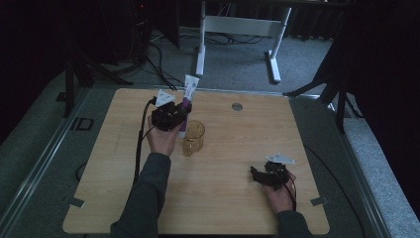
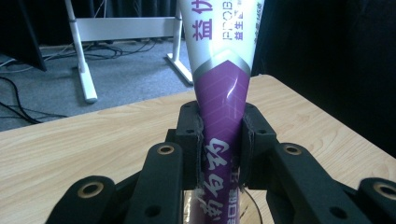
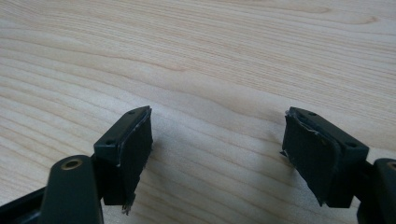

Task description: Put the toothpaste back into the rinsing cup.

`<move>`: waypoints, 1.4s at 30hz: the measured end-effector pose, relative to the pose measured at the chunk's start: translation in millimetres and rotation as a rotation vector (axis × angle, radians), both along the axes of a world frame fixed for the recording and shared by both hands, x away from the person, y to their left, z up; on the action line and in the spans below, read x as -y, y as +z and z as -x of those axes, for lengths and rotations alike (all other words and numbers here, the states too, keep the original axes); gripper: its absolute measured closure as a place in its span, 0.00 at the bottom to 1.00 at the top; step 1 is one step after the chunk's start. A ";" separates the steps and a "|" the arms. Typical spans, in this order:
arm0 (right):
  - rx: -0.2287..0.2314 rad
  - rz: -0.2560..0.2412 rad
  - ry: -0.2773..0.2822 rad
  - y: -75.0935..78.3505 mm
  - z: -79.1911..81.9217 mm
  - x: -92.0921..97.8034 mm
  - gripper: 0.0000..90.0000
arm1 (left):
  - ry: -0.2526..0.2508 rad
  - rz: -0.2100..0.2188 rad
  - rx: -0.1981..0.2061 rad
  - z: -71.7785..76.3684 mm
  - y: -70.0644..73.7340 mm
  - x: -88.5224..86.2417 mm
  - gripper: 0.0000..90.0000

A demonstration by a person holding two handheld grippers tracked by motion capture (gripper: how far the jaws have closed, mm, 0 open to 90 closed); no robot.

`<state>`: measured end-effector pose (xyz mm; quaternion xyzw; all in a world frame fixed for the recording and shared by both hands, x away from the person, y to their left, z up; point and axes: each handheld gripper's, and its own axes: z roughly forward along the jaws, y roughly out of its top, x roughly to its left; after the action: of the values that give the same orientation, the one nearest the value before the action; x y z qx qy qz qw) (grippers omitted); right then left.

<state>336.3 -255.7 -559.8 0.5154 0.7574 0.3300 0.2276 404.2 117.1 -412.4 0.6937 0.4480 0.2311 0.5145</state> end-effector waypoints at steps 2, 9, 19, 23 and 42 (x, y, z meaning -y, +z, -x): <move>0.000 0.000 0.000 0.0 0.0 0.0 0.27 | 0.000 -0.003 0.003 -0.9 0.5 0.9 0.81; 0.000 0.000 0.000 0.0 0.0 0.0 0.27 | 0.002 -0.001 0.009 -3.1 2.0 2.0 0.81; 0.000 0.000 0.000 0.0 0.0 0.0 0.27 | 0.005 0.005 0.012 -6.0 1.2 3.2 0.81; 0.000 0.000 -0.001 0.0 0.0 0.0 0.27 | 0.007 0.006 0.011 -7.0 0.4 3.5 0.81; 0.000 0.001 0.004 0.0 -0.2 0.1 0.27 | 0.010 -0.005 0.014 -14.8 2.9 10.4 0.81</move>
<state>336.5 -255.8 -559.7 0.5139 0.7585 0.3301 0.2271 419.0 106.7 -409.5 0.6912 0.4471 0.2396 0.5147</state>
